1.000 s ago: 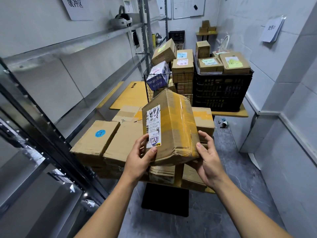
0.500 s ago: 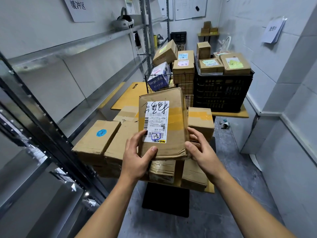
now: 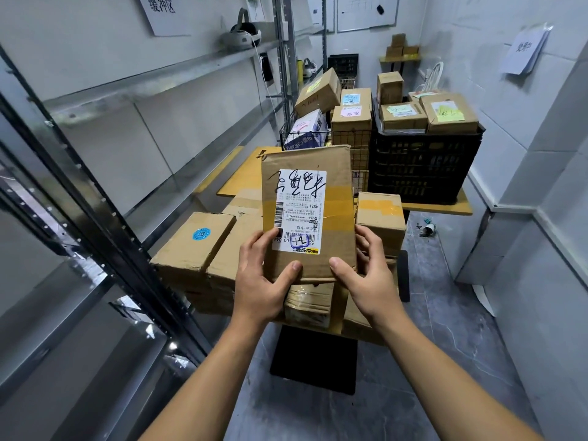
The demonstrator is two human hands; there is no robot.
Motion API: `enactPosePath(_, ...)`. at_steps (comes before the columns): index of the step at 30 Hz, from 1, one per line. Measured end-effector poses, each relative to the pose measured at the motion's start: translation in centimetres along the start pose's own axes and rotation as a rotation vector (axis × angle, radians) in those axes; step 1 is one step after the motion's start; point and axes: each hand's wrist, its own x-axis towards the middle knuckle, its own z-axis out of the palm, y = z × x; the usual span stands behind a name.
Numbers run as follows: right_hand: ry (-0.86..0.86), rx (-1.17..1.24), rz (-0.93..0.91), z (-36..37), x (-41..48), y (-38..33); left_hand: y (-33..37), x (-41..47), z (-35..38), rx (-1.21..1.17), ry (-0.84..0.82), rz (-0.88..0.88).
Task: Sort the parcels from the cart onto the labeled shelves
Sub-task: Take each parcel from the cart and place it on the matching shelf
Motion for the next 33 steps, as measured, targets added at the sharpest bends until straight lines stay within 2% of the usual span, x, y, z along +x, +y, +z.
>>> enactPosePath(13, 0.142, 0.196, -0.002, 2.2, -2.4, -1.8, 1.9, -0.5, -3.5, 0.014, -0.064, 0.057)
enactPosePath(18, 0.146, 0.207, -0.018, 3.5, -4.5, -3.4, 3.2, -2.0, -7.4, 0.130, -0.050, 0.068)
enactPosePath(21, 0.118, 0.202, -0.040, 4.2, -6.2, -4.8, 3.9, -3.5, -11.0, 0.308, -0.048, 0.098)
enactPosePath(28, 0.066, 0.159, -0.017, 6.6, -9.7, -7.1, 5.6, -6.7, -19.6, 0.918, -0.249, 0.050)
enactPosePath(33, -0.029, 0.218, -0.062, 9.7, -11.6, -8.6, 6.1, -8.9, -24.9, 1.124, -0.258, -0.069)
